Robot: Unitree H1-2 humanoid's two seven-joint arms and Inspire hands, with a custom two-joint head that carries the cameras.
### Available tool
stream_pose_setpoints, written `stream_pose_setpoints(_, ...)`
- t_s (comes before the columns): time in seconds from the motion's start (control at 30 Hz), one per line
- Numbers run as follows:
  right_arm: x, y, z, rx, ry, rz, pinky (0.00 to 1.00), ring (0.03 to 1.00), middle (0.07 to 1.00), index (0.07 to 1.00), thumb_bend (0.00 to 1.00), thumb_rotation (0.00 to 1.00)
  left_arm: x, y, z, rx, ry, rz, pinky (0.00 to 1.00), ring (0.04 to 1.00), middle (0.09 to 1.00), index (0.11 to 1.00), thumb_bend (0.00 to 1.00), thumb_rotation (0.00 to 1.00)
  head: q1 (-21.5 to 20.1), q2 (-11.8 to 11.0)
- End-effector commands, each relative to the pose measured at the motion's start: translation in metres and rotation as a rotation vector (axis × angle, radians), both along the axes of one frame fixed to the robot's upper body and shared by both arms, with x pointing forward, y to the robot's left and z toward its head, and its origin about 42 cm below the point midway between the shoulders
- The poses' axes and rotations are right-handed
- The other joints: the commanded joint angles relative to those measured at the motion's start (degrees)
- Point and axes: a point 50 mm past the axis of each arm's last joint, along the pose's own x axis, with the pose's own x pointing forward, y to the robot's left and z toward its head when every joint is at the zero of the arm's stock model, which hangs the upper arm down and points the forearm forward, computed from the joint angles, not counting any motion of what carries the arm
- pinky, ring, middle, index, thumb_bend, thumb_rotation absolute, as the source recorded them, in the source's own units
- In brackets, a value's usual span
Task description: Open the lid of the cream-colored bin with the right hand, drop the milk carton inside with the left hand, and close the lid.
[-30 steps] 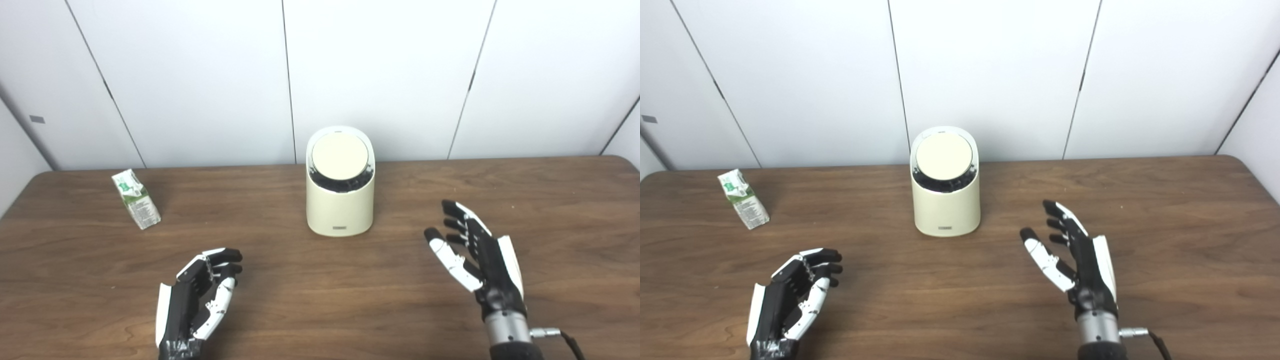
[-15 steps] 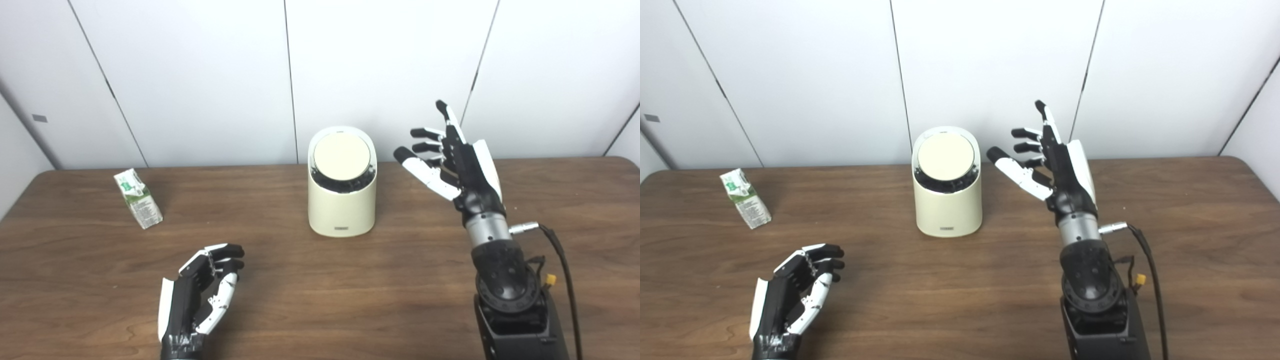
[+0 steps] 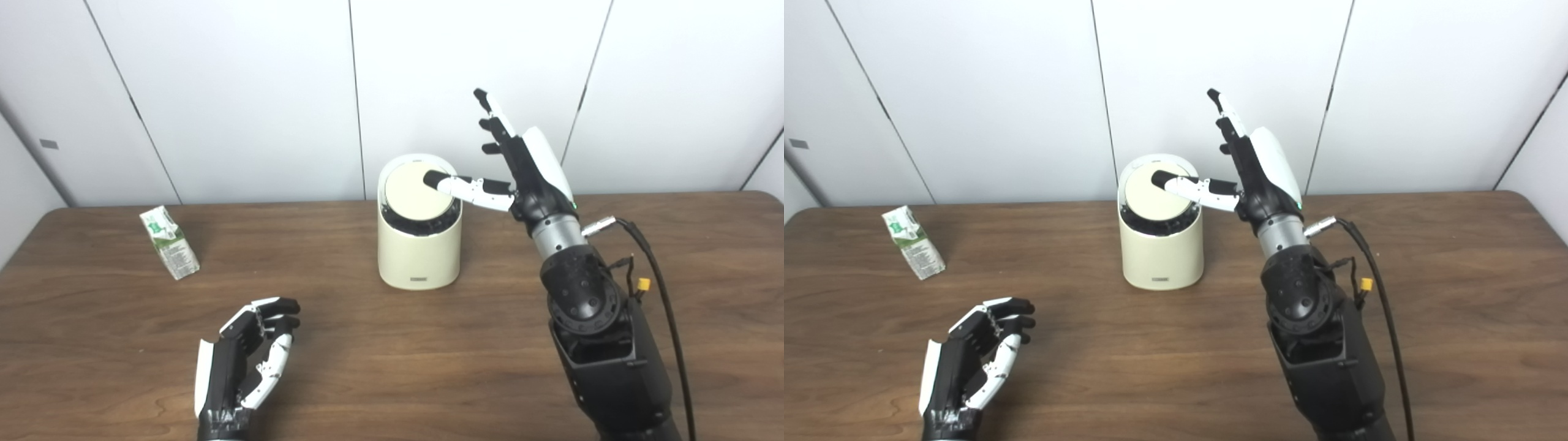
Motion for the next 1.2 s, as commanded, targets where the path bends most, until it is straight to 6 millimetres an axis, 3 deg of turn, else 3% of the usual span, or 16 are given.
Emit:
stream_pose_setpoints(0.0, 0.006, 0.009, 0.024, -0.024, -0.07, 0.004, 0.77, 0.907, 0.965, 0.959, 0.62, 0.44, 0.002, -0.006, 0.001, -0.012, -0.023, -0.005, 0.51, 0.596, 0.647, 0.655, 0.28, 0.34, -0.1, 0.0)
stream_pose_setpoints(0.13, 0.012, 0.015, 0.023, -0.03, -0.046, -0.004, 0.77, 0.912, 0.977, 0.965, 0.63, 0.43, 0.002, -0.008, 0.001, -0.011, -0.023, -0.006, 0.51, 0.596, 0.646, 0.654, 0.28, 0.33, 0.1, 0.0)
stream_pose_setpoints(0.3, 0.021, 0.021, 0.015, -0.096, -0.03, -0.036, 0.86, 0.97, 0.999, 0.983, 0.65, 0.42, 0.002, -0.009, 0.001, -0.006, -0.025, -0.007, 0.51, 0.593, 0.643, 0.651, 0.28, 0.35, 0.2, -0.1)
stream_pose_setpoints(0.6, 0.036, 0.023, 0.003, -0.215, -0.006, -0.107, 0.92, 0.964, 0.999, 0.966, 0.65, 0.39, 0.001, -0.01, 0.001, -0.01, -0.022, -0.01, 0.51, 0.596, 0.646, 0.653, 0.28, 0.36, 0.2, -0.1)
stream_pose_setpoints(1.17, 0.059, 0.016, -0.017, -0.292, 0.028, -0.166, 0.91, 0.966, 0.988, 0.959, 0.66, 0.34, 0.001, -0.012, 0.002, -0.009, -0.023, -0.011, 0.5, 0.595, 0.647, 0.654, 0.28, 0.36, -0.1, -0.2)
